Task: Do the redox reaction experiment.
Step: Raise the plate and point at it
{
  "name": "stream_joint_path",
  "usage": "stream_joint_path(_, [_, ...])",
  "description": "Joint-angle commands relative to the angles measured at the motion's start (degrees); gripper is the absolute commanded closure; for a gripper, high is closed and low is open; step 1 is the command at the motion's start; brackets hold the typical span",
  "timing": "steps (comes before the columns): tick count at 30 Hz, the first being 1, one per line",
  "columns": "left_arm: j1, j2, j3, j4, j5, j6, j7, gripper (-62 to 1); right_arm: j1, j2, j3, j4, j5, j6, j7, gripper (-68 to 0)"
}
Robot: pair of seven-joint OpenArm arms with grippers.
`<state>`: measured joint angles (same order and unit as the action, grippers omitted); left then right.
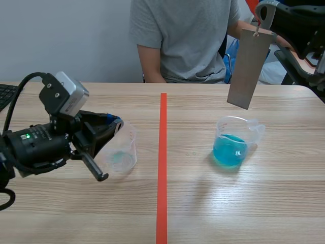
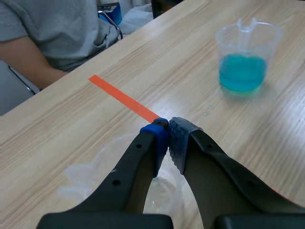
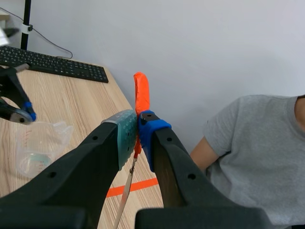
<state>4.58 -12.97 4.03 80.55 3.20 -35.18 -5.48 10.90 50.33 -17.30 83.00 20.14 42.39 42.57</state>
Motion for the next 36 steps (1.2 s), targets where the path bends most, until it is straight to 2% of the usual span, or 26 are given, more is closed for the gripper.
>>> stream_joint_path(1, [-1.6,1.0,1.3,0.0,-0.6,-0.1,-1.1,-4.0,1.5,0.9,1.2,0.9,1.1,0.3,0.9,-1.1])
stream_joint_path(11, [-14.7,5.1,9.5,-10.8,1.0,0.2,-1.4,-4.0,1.5,0.9,1.2,2.3,1.1,0.3,0.8,-1.1])
stream_joint_path(16, [-22.0,9.1,10.2,-18.3,3.7,1.4,-3.2,-4.1,1.5,0.9,1.2,3.7,1.1,0.3,0.6,-1.1])
stream_joint_path(20, [-26.5,11.7,10.2,-22.8,4.3,1.2,-5.5,-4.1,1.5,0.9,1.2,4.0,1.1,0.3,0.2,-1.1])
stream_joint_path(23, [-28.5,13.1,10.6,-24.3,6.6,0.4,-6.8,-4.1,1.5,0.9,1.2,4.0,1.2,0.3,0.2,-1.1])
stream_joint_path(25, [-29.3,13.3,11.9,-24.6,7.4,-1.7,-8.1,-4.1,1.5,0.9,1.2,4.0,1.2,0.3,0.2,-1.1])
stream_joint_path(28, [-29.5,13.3,14.6,-24.6,10.1,-4.7,-10.1,-4.1,1.5,0.9,1.2,4.0,1.2,0.3,0.2,-1.1])
stream_joint_path(30, [-29.3,13.3,16.3,-24.6,11.7,-4.7,-10.7,-4.1,1.5,0.9,1.2,4.0,1.3,0.3,0.2,-1.1])
stream_joint_path(36, [-29.0,14.1,19.1,-24.6,11.9,-4.7,-11.0,-4.1,1.5,0.9,1.2,4.0,1.3,0.3,0.2,-1.1])
